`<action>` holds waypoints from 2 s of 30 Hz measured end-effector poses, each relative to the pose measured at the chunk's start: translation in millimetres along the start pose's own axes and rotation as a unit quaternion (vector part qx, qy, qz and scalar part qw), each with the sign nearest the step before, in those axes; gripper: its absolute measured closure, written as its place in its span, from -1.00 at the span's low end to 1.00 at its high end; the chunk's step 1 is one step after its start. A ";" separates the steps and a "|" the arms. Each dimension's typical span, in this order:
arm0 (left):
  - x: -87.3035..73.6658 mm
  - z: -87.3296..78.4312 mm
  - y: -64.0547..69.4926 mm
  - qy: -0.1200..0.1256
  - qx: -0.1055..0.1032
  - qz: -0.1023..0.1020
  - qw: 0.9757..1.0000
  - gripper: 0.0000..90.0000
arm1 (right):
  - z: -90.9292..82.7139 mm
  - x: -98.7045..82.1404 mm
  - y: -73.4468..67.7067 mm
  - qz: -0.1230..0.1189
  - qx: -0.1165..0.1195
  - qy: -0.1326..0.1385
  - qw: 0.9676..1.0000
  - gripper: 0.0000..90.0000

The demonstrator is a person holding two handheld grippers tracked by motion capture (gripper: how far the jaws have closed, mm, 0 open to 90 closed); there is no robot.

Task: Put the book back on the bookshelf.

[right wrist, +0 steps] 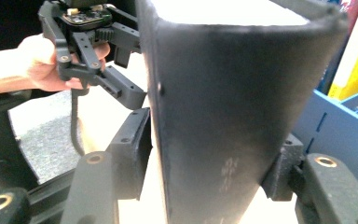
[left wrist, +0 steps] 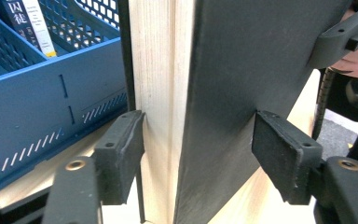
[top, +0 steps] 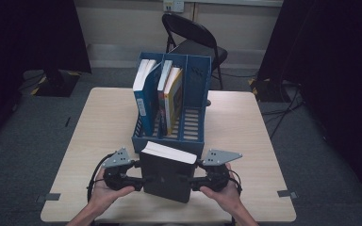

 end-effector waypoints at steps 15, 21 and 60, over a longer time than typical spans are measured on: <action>1.3 -0.9 3.2 -0.010 -0.013 -0.003 1.000 -0.41 | 23.2 0.9 -16.3 -0.026 0.022 -0.023 0.999 0.10; -1.8 -1.2 1.8 -0.021 0.009 -0.007 1.000 -0.65 | 21.1 0.5 -20.0 -0.035 0.012 -0.031 0.999 0.14; -36.8 -17.4 -44.6 -0.082 0.156 -0.087 0.981 -0.66 | -38.6 -18.5 8.8 0.012 -0.083 -0.014 0.996 0.16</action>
Point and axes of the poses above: each handheld gripper's, and its own axes: z roughly forward along the jaws, x roughly out of its top, y roughly to its right, the point moved 1 cm from there along z, roughly forward along the jaws, and after that the axes turned 7 degrees about z, right-handed, at the moved point
